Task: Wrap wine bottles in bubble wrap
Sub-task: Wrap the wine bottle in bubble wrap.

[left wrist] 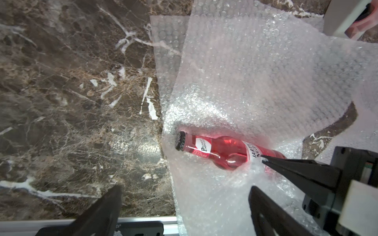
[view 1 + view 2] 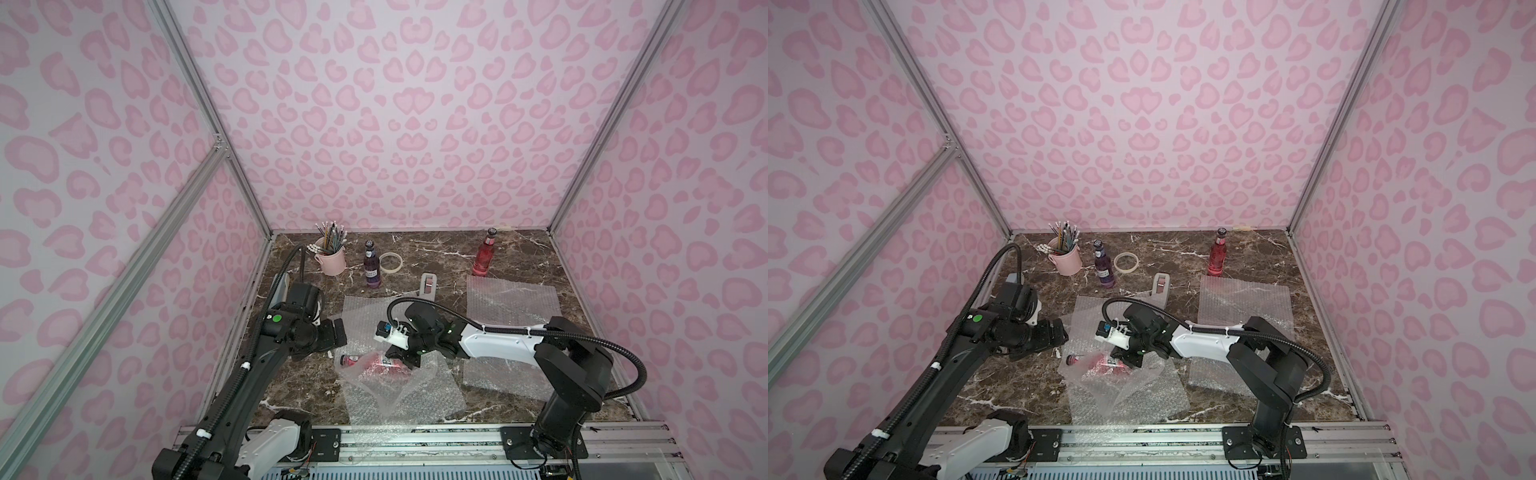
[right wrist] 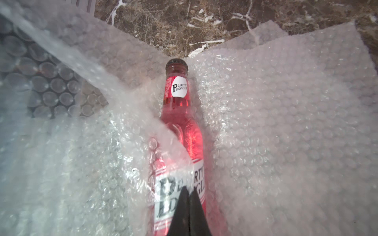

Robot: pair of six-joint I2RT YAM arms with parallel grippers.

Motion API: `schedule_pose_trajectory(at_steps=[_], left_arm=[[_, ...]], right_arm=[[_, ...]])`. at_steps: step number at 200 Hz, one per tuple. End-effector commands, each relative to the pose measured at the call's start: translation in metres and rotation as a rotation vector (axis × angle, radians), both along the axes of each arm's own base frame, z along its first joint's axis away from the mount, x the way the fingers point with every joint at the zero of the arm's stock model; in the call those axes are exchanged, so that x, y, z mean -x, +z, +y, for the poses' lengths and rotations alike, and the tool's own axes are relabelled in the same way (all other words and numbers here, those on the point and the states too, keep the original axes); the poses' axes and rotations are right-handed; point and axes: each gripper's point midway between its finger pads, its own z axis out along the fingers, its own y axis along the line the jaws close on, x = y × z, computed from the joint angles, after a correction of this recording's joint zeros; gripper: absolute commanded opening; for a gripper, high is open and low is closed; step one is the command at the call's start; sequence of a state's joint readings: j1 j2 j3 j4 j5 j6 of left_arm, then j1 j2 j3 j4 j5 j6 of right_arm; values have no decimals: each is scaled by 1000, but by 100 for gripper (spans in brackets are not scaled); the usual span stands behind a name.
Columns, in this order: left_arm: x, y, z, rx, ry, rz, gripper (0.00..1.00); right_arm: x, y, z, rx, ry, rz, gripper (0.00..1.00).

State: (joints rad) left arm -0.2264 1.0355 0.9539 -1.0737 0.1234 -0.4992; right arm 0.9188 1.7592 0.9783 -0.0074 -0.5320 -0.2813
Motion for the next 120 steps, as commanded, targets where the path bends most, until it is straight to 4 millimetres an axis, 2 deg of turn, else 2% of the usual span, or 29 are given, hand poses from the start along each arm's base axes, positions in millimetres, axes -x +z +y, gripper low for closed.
schedule_pose_trajectory(at_steps=[1,19,40,56,89,101,120], left_arm=[[19,-9,-1,45,79,65,98],[29,-22,-9,120,160,114,98],[34,-22,-5,127,220,100,98],[29,-20,-18,222,232,76,97],[35,-31,-34,331,271,134,96],[34,-33,-40,378,300,140,94],[29,-34,-40,394,334,135,84]], right_arm=[[-1,-11,-2,12,10,29,4],[-4,-14,-3,14,8,41,5],[-2,-17,-2,17,15,50,5],[-2,-20,-3,17,14,54,5],[-4,-20,-4,16,8,58,5],[-4,-19,-4,10,8,54,5],[-5,-19,-4,9,7,56,5]])
